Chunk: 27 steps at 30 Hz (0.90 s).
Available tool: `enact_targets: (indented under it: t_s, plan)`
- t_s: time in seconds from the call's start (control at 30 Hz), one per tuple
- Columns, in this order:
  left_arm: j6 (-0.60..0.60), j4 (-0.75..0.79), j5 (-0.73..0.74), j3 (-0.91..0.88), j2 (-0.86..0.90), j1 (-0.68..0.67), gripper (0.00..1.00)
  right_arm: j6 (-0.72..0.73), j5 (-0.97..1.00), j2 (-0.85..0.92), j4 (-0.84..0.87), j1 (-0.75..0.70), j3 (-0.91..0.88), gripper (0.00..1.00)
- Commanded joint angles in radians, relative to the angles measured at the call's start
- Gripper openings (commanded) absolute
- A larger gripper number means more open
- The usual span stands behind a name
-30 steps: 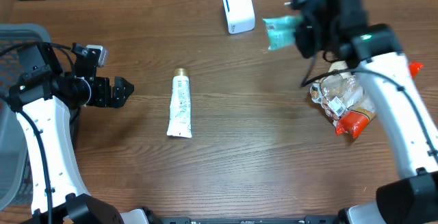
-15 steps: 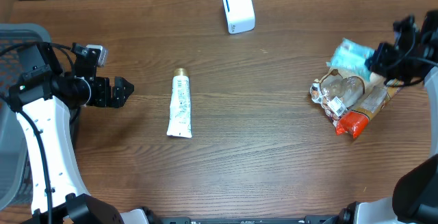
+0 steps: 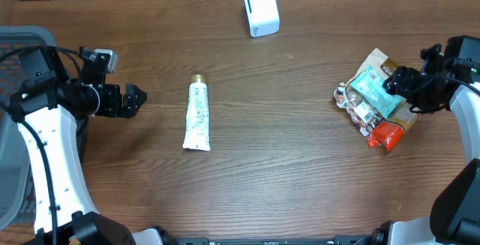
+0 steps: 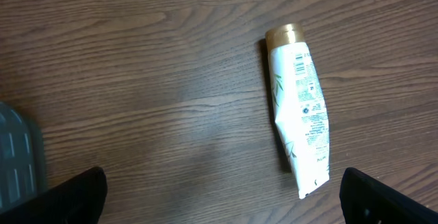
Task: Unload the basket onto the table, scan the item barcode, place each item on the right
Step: 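Carry the wipes pack right and drop it on the pile, then move the right gripper to the white lotion tube and grasp it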
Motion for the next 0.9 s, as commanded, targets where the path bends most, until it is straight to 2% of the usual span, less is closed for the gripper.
enact_targets:
  t_s: [0.0, 0.07, 0.13, 0.23, 0.37, 0.5, 0.7, 0.87]
  plan:
    - [0.018, 0.002, 0.015, 0.001, 0.005, -0.008, 0.99, 0.025, -0.042, -0.028, -0.052, 0.0, 0.104, 0.89]
    - [0.018, 0.002, 0.015, 0.001, 0.005, -0.008, 1.0, 0.027, -0.117, -0.028, -0.102, 0.005, 0.167, 1.0]
    - [0.018, 0.001, 0.015, 0.001, 0.005, -0.008, 1.0, 0.029, -0.266, -0.028, -0.14, 0.019, 0.235, 1.0]
    - [0.018, 0.001, 0.015, 0.001, 0.005, -0.008, 1.0, 0.028, -0.489, -0.028, -0.102, 0.043, 0.254, 1.0]
    - [0.018, 0.001, 0.015, 0.001, 0.005, -0.008, 1.0, 0.028, -0.62, -0.027, -0.016, 0.104, 0.252, 1.0]
    - [0.018, 0.001, 0.015, 0.001, 0.005, -0.008, 1.0, 0.039, -0.568, -0.027, 0.058, 0.262, 0.253, 1.0]
    - [0.018, 0.002, 0.015, 0.001, 0.005, -0.008, 0.99, 0.218, -0.276, -0.027, 0.2, 0.557, 0.254, 1.0]
    - [0.018, 0.002, 0.015, 0.001, 0.005, -0.008, 0.99, 0.276, -0.173, 0.033, 0.314, 0.763, 0.296, 1.0]
